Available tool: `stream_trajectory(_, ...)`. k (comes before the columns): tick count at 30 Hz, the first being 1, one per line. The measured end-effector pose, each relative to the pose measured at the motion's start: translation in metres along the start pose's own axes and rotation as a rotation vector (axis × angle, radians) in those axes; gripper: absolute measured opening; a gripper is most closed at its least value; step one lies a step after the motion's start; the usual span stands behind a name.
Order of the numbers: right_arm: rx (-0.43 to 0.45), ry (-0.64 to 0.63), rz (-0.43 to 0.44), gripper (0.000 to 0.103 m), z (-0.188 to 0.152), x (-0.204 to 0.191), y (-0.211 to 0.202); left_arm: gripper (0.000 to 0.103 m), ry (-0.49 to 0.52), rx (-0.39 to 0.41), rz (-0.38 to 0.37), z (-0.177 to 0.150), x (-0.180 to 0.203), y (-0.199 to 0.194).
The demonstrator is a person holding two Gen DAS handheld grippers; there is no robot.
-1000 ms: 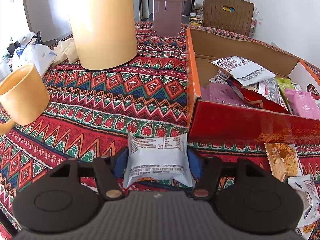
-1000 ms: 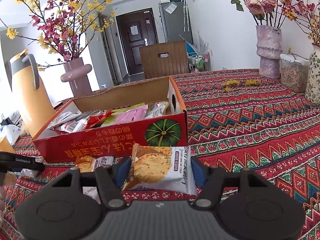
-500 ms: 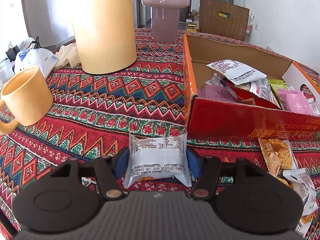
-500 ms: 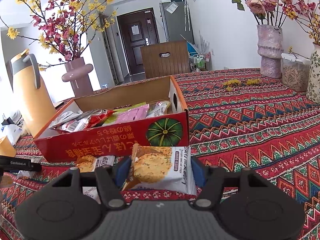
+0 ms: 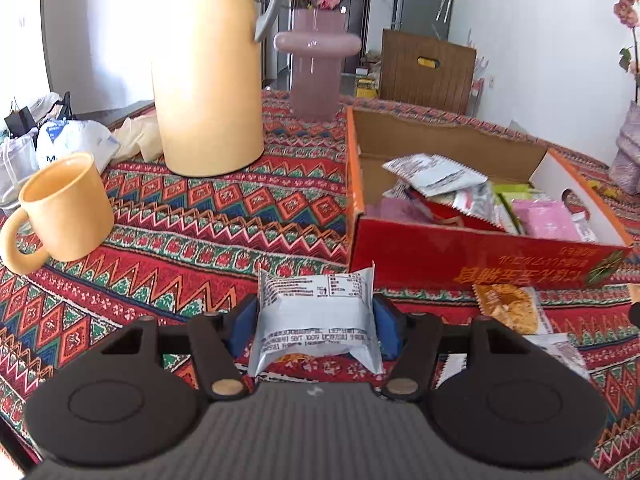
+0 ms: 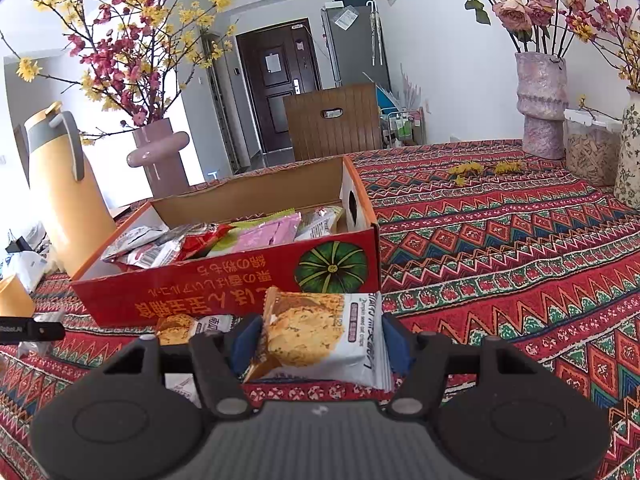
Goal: Organize snacks
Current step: 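Carry the white sachet and biscuit packet up toward the cardboard box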
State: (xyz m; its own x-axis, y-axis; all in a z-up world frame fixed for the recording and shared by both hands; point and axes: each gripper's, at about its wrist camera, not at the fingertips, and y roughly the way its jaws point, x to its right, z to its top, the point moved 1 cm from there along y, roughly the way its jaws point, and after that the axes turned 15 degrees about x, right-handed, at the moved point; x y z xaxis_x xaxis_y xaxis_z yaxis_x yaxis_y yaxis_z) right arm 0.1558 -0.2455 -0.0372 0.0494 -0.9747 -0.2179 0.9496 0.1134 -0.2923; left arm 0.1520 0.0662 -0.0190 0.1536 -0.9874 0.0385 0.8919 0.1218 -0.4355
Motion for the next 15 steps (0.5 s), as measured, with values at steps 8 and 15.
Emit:
stream_trajectory(8, 0.020, -0.007, 0.011, 0.064, 0.006, -0.002, -0.001, 0.062, -0.005, 0.092, -0.049, 0.019, 0.015, -0.025)
stream_trajectory(15, 0.046, -0.018, 0.036, 0.065, 0.016, -0.008, 0.002, 0.062, 0.021, 0.133, -0.105, 0.034, 0.043, -0.032)
